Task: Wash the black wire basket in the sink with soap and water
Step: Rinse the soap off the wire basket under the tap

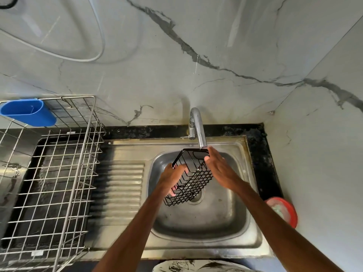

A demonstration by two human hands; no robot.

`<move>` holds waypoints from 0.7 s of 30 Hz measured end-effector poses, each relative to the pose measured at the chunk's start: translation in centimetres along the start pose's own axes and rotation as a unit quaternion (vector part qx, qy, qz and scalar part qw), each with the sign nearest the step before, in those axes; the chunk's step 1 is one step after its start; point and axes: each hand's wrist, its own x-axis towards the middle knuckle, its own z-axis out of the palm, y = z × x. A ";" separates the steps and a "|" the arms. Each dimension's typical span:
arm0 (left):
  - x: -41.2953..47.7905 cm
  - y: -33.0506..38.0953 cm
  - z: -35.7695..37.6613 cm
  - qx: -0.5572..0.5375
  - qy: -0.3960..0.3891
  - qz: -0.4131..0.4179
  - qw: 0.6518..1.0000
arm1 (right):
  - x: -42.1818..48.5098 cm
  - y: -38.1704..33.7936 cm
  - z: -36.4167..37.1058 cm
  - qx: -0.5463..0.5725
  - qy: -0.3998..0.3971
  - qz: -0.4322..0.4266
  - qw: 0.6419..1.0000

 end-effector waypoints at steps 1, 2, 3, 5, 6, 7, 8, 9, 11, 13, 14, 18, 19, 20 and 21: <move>0.1 -0.1 -0.1 -0.001 -0.003 0.001 1.000 | 0.2 0.4 -0.3 0.003 -0.008 0.020 1.000; 0.2 -0.2 -0.1 -0.002 -0.004 0.003 1.000 | 0.3 0.5 -0.3 -0.006 -0.015 0.033 0.999; 0.3 -0.1 0.0 -0.008 -0.002 0.004 1.000 | 0.3 0.1 -0.3 -0.024 -0.020 0.035 0.999; 0.6 0.0 0.2 -0.014 0.001 0.003 1.000 | 0.1 -1.7 0.4 -0.045 -0.020 0.013 0.999; 0.7 0.1 0.4 -0.015 0.002 -0.002 1.000 | 0.0 -3.0 0.9 -0.047 -0.017 -0.010 0.999; 0.8 0.1 0.5 -0.019 0.004 -0.003 1.000 | -0.2 -4.3 1.4 -0.054 -0.014 -0.042 0.998; 0.9 0.1 0.6 -0.022 0.002 -0.002 1.000 | -0.3 -5.5 2.0 -0.073 -0.011 -0.075 0.994; 1.0 0.1 0.6 -0.030 -0.001 0.003 1.000 | -0.5 -6.5 2.5 -0.101 -0.006 -0.107 0.989; 1.1 -0.1 0.4 -0.063 -0.015 0.001 0.998 | -0.8 -7.9 3.5 -0.152 0.011 -0.149 0.977; 1.1 -0.1 0.0 -0.099 -0.018 -0.008 0.995 | -1.4 -8.2 4.0 -0.172 0.035 -0.173 0.969; 1.3 0.0 -0.2 -0.104 -0.017 -0.010 0.994 | -1.7 -7.9 4.3 -0.173 0.048 -0.181 0.967; 1.4 0.7 -0.2 -0.058 0.006 0.003 0.998 | -2.8 -6.6 4.3 -0.183 0.078 -0.182 0.963; 1.4 0.9 -0.1 -0.054 0.010 -0.002 0.999 | -2.8 -6.2 4.2 -0.174 0.077 -0.168 0.967; 1.6 0.9 0.0 -0.054 0.011 -0.009 0.998 | -2.8 -5.8 4.0 -0.159 0.072 -0.156 0.972; 1.6 0.8 0.0 -0.054 0.014 -0.014 0.998 | -2.8 -5.5 3.7 -0.143 0.064 -0.150 0.976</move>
